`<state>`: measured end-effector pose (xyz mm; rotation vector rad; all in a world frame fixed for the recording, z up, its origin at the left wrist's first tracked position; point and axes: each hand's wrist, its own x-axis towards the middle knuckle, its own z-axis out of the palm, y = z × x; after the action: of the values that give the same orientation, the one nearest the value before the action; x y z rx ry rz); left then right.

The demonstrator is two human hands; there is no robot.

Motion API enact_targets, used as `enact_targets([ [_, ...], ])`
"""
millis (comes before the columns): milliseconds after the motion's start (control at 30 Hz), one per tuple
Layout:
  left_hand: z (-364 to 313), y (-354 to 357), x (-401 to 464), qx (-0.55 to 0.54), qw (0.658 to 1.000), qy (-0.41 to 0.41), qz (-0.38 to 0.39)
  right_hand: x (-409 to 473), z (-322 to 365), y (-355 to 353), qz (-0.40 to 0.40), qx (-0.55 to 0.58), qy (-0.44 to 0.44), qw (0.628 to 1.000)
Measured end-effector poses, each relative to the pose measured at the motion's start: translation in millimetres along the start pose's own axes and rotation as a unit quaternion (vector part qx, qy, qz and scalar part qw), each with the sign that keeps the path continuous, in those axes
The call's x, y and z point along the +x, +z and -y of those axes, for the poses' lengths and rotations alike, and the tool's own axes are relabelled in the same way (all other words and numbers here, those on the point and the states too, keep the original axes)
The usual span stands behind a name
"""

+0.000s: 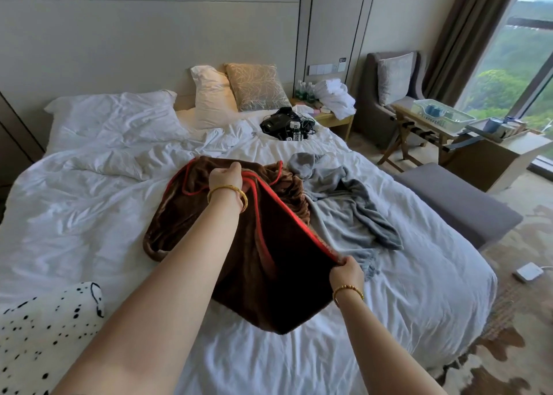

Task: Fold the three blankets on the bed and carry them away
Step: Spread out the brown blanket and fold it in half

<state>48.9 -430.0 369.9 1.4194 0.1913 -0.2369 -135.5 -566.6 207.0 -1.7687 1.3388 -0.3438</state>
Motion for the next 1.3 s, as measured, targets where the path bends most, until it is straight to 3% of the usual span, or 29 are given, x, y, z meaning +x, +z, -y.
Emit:
enact_targets([
  [100, 0, 10, 1, 0.052, 0.998, 0.027, -0.012, 4, -16, -9, -0.029, 0.114, 0.133, 0.984],
  [233, -7, 35, -6, 0.088, 0.995, 0.045, -0.014, 3, -30, -21, -0.083, 0.361, 0.294, 0.881],
  [333, -15, 55, -16, 0.110, 0.992, 0.061, -0.017, 8, -34, -28, -0.006, 0.405, 0.293, 0.866],
  [400, -24, 64, -19, 0.127, 0.988, 0.087, -0.028, 11, -31, -38, 0.037, 0.421, 0.242, 0.873],
  [567, -34, 69, -12, 0.158, 0.978, 0.110, -0.077, 29, -38, -61, 0.026, 0.249, 0.097, 0.963],
  [700, -21, 73, -17, 0.145, 0.980, 0.088, -0.105, 35, -53, -79, -0.010, 0.060, 0.046, 0.997],
  [767, -13, 76, -24, 0.131, 0.980, 0.085, -0.124, 33, -67, -94, 0.067, -0.074, 0.075, 0.992],
  [867, -3, 80, -37, 0.116, 0.981, 0.074, -0.137, 23, -96, -112, 0.266, -0.172, 0.220, 0.923],
  [933, 5, 83, -45, 0.129, 0.980, 0.068, -0.133, 18, -109, -120, 0.282, -0.092, 0.287, 0.911],
  [1000, 13, 84, -56, 0.157, 0.979, 0.053, -0.120, 22, -122, -125, 0.188, 0.139, 0.376, 0.897],
  [1100, 25, 80, -68, 0.211, 0.972, 0.019, -0.101, 30, -127, -131, 0.049, 0.432, 0.433, 0.790],
  [1167, 33, 72, -73, 0.205, 0.973, -0.004, -0.107, 32, -128, -137, 0.038, 0.476, 0.416, 0.774],
  [1300, 48, 41, -82, 0.200, 0.968, -0.026, -0.150, 29, -124, -138, 0.101, 0.418, 0.327, 0.841],
])
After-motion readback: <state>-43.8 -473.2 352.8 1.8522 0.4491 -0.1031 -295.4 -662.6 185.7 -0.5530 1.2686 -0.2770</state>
